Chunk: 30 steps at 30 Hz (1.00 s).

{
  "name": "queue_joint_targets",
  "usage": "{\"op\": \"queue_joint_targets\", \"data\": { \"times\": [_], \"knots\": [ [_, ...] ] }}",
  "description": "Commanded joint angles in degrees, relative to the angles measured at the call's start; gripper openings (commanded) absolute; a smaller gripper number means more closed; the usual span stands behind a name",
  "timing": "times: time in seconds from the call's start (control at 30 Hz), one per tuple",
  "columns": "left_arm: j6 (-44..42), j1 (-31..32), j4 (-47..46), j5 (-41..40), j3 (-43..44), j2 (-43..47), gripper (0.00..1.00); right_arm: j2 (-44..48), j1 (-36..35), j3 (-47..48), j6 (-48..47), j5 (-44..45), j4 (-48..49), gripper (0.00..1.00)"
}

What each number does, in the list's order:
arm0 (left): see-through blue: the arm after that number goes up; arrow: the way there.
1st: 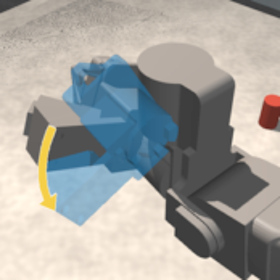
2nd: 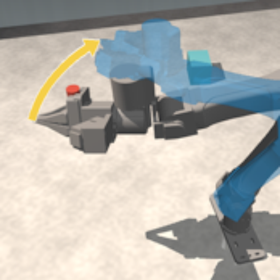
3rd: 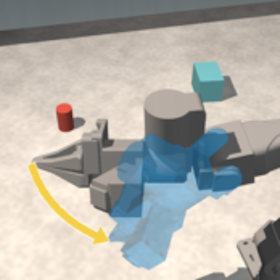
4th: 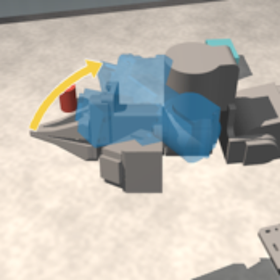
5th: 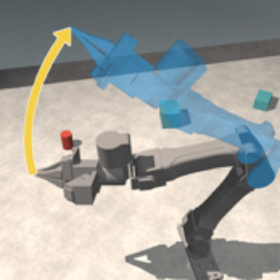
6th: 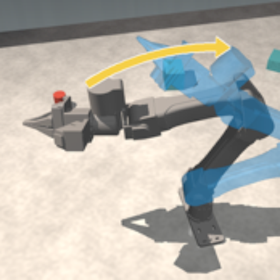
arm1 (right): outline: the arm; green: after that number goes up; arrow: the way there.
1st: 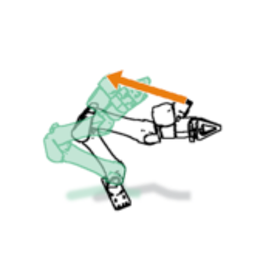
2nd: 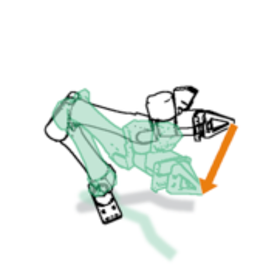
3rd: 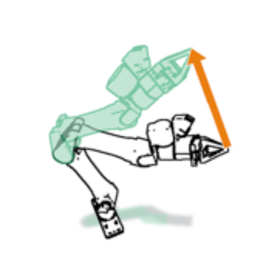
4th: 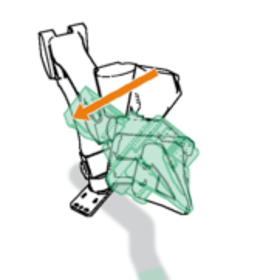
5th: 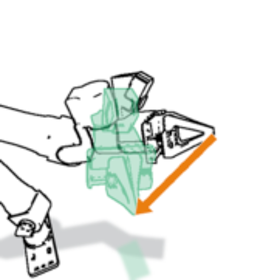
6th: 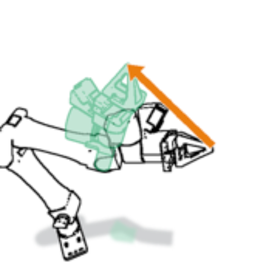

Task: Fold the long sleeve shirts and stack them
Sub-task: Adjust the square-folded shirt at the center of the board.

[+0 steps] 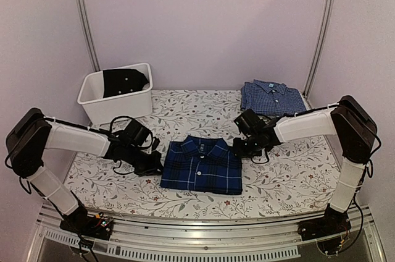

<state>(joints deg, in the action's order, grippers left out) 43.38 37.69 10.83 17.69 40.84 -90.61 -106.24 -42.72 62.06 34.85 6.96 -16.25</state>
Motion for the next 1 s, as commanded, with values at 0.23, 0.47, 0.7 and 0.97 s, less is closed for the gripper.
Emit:
{"op": "queue_joint_targets", "data": {
  "times": [0.23,0.47,0.7,0.97],
  "knots": [
    [2.3,2.5,-4.2,7.8,-6.8,0.6,0.02,-0.6,0.3,-1.8,1.0,-0.1,1.1,0.12],
    [2.1,2.5,-0.1,6.0,-5.4,5.5,0.24,0.4,0.3,-1.6,0.8,0.1,1.0,0.13],
    [1.6,1.9,6.3,0.5,-4.1,10.7,0.30,2.7,0.3,-1.4,0.3,0.4,1.0,0.29],
    [1.0,1.1,4.6,0.7,-2.0,11.9,0.48,9.6,0.3,-1.1,-0.4,3.3,-0.8,0.84]
  ]
}}
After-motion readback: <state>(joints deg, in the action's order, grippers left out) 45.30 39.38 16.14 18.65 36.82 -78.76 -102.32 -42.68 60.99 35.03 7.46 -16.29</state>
